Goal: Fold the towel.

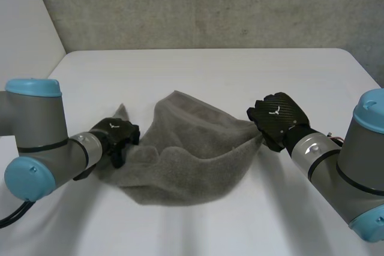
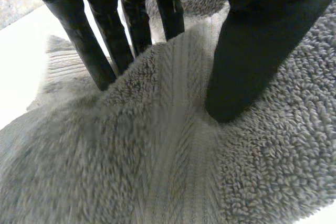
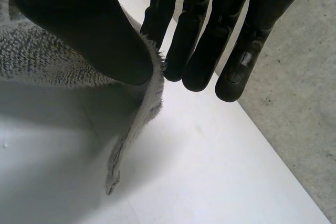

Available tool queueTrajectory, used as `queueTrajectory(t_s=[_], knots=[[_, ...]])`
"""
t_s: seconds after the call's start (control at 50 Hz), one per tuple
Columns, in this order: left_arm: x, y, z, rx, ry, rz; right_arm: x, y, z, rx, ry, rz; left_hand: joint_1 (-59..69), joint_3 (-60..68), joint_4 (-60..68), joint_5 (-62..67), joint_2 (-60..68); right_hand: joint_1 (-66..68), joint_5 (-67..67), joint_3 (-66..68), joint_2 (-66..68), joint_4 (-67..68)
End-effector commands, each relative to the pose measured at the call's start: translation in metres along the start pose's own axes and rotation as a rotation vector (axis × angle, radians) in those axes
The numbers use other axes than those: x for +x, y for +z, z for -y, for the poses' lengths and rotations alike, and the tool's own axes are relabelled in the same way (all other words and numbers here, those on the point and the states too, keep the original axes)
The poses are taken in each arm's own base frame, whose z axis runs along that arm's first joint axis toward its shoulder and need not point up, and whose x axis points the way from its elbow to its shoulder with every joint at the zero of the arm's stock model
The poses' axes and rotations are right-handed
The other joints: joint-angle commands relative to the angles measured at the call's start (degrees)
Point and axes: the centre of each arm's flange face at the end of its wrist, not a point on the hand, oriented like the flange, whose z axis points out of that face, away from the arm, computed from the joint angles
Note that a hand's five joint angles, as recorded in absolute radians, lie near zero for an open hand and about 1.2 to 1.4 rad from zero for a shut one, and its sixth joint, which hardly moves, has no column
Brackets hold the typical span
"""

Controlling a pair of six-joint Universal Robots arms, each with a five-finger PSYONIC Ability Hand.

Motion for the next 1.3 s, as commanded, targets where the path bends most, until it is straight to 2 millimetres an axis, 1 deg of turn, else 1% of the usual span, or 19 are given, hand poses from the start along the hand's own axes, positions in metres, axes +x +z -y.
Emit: queueTrajectory(t_s=[0.02, 0.18, 0.22, 0.28, 0.32, 0.38, 0.44, 0.56, 0.6, 0.64, 0.66, 0.7, 0.72, 0.76, 0.82, 1.0, 1.16, 1.2, 1.3], knots=[[-0.008, 0.002, 0.018, 0.082, 0.033, 0.040, 0.005, 0.006, 0.005, 0.022, -0.026, -0.014, 33.70, 29.74, 30.76, 31.08, 29.53, 24.65, 13.10, 12.05, 12.87, 11.59], [-0.047, 0.005, 0.100, 0.444, 0.107, 0.215, 0.041, 0.039, 0.043, 0.140, -0.143, -0.178, 33.70, 29.74, 30.76, 31.08, 29.53, 24.65, 13.10, 12.05, 12.87, 11.59], [-0.070, -0.001, 0.152, 0.650, 0.143, 0.321, 0.082, 0.057, 0.082, 0.269, -0.167, -0.394, 33.70, 29.74, 30.76, 31.08, 29.53, 24.65, 13.10, 12.05, 12.87, 11.59], [-0.083, -0.006, 0.177, 0.747, 0.145, 0.380, 0.103, 0.062, 0.105, 0.361, -0.174, -0.513, 33.70, 29.74, 30.76, 31.08, 29.53, 24.65, 13.10, 12.05, 12.87, 11.59], [-0.105, -0.021, 0.219, 0.923, 0.102, 0.495, 0.134, 0.063, 0.147, 0.569, -0.182, -0.677, 33.70, 29.74, 30.76, 31.08, 29.53, 24.65, 13.10, 12.05, 12.87, 11.59], [-0.121, -0.037, 0.242, 1.053, 0.017, 0.586, 0.149, 0.057, 0.172, 0.695, -0.194, -0.772, 33.70, 29.74, 30.76, 31.08, 29.53, 24.65, 13.10, 12.05, 12.87, 11.59], [-0.125, -0.041, 0.244, 1.084, -0.030, 0.611, 0.149, 0.057, 0.173, 0.707, -0.195, -0.776, 33.70, 29.74, 30.76, 31.08, 29.53, 24.65, 13.10, 12.05, 12.87, 11.59], [-0.121, -0.023, 0.204, 0.982, -0.177, 0.573, 0.127, 0.064, 0.138, 0.604, -0.170, -0.686, 33.70, 29.74, 30.76, 31.08, 29.53, 24.65, 13.10, 12.05, 12.87, 11.59], [-0.114, -0.014, 0.184, 0.918, -0.200, 0.548, 0.102, 0.068, 0.103, 0.506, -0.164, -0.573, 33.70, 29.74, 30.76, 31.08, 29.53, 24.65, 13.10, 12.05, 12.87, 11.59], [-0.095, 0.006, 0.137, 0.772, -0.224, 0.497, 0.085, 0.069, 0.083, 0.452, -0.164, -0.494, 33.70, 29.74, 30.76, 31.08, 29.53, 24.65, 13.10, 12.05, 12.87, 11.59], [-0.095, 0.006, 0.136, 0.771, -0.224, 0.496, 0.085, 0.069, 0.083, 0.451, -0.164, -0.494, 33.70, 29.74, 30.76, 31.08, 29.53, 24.65, 13.10, 12.05, 12.87, 11.59], [-0.074, 0.022, 0.091, 0.639, -0.232, 0.441, 0.050, 0.068, 0.042, 0.329, -0.151, -0.342, 33.70, 29.74, 30.76, 31.08, 29.53, 24.65, 13.10, 12.05, 12.87, 11.59], [-0.074, 0.022, 0.090, 0.639, -0.232, 0.440, 0.035, 0.067, 0.022, 0.262, -0.143, -0.278, 33.70, 29.74, 30.76, 31.08, 29.53, 24.65, 13.10, 12.05, 12.87, 11.59], [-0.051, 0.030, 0.048, 0.519, -0.232, 0.384, 0.020, 0.063, 0.004, 0.200, -0.135, -0.223, 33.70, 29.74, 30.76, 31.08, 29.53, 24.65, 13.10, 12.05, 12.87, 11.59], [-0.029, 0.027, 0.017, 0.416, -0.235, 0.332, 0.000, 0.056, -0.016, 0.110, -0.119, -0.146, 33.70, 29.74, 30.76, 31.08, 29.53, 24.65, 13.10, 12.05, 12.87, 11.59], [0.009, -0.017, -0.007, 0.254, -0.213, 0.257, -0.004, 0.037, -0.024, 0.000, -0.092, -0.083, 30.87, 26.90, 27.92, 28.24, 26.70, 24.65, 13.10, 12.05, 12.87, 11.59], [0.014, -0.049, -0.005, 0.165, -0.132, 0.243, -0.001, 0.021, -0.013, 0.011, -0.087, -0.083, 0.93, -3.04, -2.02, -1.70, -3.24, 24.65, 13.10, 12.05, 12.87, 11.59], [0.013, -0.055, -0.001, 0.148, -0.078, 0.244, -0.001, 0.020, -0.016, 0.004, -0.084, -0.081, -27.20, -31.16, -30.14, -29.83, -31.37, 24.65, 13.10, 12.05, 12.87, 11.59], [0.013, -0.056, 0.011, 0.178, 0.008, 0.242, 0.001, 0.019, -0.023, -0.015, -0.077, -0.085, -32.04, -36.01, -34.99, -34.67, -36.21, 24.65, 13.10, 12.05, 12.87, 11.59]])
